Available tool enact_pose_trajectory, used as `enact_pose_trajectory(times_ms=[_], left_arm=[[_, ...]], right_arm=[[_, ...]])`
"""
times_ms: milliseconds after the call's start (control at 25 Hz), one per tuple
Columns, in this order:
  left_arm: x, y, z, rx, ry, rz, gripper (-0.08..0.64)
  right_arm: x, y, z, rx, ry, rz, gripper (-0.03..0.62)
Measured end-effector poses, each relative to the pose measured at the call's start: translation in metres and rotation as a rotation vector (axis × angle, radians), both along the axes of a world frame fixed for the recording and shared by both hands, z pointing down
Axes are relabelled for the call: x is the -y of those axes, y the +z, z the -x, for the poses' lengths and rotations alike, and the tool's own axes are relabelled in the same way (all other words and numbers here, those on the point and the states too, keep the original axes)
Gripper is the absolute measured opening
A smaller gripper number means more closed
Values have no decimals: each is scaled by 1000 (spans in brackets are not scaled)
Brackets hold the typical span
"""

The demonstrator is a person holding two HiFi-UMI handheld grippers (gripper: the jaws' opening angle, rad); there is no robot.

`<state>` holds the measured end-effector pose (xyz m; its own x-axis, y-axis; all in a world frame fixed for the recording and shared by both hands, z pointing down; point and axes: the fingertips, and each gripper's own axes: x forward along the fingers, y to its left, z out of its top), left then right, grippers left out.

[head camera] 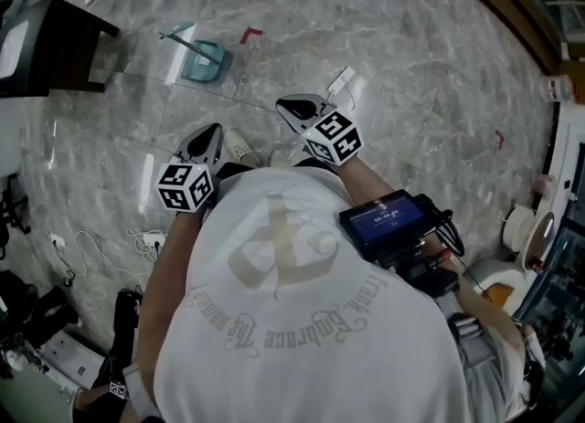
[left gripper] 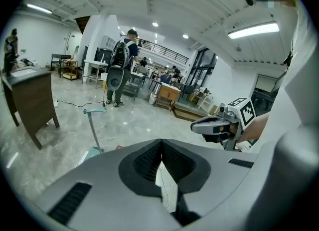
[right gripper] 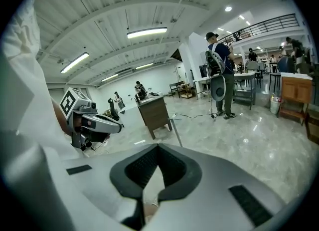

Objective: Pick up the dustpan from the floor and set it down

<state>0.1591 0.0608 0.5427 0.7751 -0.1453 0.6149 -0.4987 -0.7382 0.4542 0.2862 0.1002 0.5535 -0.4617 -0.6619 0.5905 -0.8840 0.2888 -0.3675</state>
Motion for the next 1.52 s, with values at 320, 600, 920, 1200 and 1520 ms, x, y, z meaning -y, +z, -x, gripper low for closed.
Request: enact_pose_trajectory(times_ms=[320,600,920,1200,1520], left_arm=[[38,8,0,-21,30,12,12],[82,16,6,-34,58,26,12],[126,32,33,-59,63,42,12],[163,41,65,-76,15,48,12],[181,31,87,-86,-67,44,11]], right_arm=[[38,4,5,-29,13,12,17],[74,14,9,-48,56,46,17],[118,29,37,-72,56,75,18],[165,33,53,-107,33,79,18],[185,25,71,-121,-39,88,18]])
